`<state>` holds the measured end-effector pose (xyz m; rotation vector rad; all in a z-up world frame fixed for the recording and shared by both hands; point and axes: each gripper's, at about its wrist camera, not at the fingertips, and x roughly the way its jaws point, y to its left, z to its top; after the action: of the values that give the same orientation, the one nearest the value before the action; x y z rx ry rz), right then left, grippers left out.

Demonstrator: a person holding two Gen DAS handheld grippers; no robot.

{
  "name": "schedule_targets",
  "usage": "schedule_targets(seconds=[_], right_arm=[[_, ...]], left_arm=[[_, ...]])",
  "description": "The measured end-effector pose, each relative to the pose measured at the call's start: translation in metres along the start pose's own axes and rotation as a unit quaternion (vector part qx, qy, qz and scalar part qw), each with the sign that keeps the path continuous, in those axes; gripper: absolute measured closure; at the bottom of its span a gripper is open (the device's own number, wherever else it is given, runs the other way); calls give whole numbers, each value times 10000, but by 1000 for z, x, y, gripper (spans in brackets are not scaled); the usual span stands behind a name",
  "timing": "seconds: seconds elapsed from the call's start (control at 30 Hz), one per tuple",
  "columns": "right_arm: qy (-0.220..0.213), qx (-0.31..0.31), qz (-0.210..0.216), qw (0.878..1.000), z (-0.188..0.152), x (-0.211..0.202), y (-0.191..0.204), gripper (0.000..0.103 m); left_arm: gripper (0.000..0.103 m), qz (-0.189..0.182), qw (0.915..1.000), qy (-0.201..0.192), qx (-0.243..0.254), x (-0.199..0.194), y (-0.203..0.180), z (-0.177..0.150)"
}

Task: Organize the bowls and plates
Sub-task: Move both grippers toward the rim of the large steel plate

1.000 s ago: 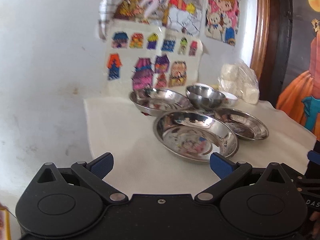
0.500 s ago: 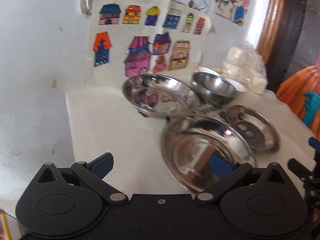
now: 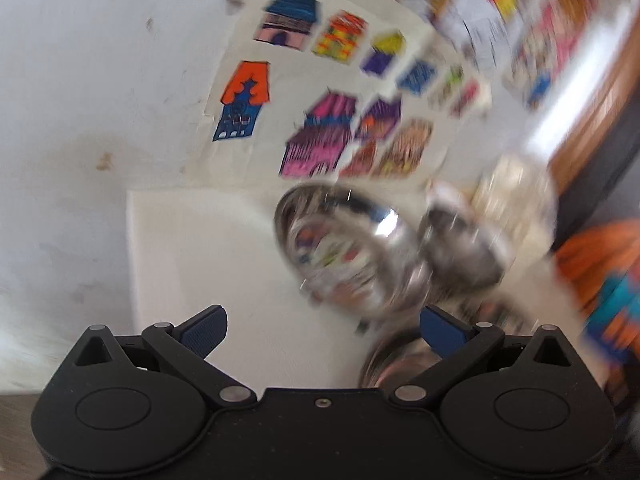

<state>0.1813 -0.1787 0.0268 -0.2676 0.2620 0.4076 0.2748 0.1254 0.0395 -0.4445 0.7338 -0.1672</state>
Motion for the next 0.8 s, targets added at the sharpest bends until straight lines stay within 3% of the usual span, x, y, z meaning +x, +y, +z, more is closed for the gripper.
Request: schedule_targets(seconds=[0.07,0.13,0.4,0.6,0.8], right_arm=[[95,19,143,9999,7,13,2,0],[151,-5,291,9995,13,25,6,0],[557,423,791,9944,26,70,7,0],[836,861,927,9884,32,100,-8,0],[1197,1237,1092,9790,33,127,-14,0]], left_arm=[[1,-249,9991,-14,-346,12,12,10],[1,-59,9994,24,-353,24,17,21],[1,353,9975,-425,439,55,13,42],[1,722,9896,-388,1186,67,4,47],[1,1000,9853,-285,1356,80,3,48]])
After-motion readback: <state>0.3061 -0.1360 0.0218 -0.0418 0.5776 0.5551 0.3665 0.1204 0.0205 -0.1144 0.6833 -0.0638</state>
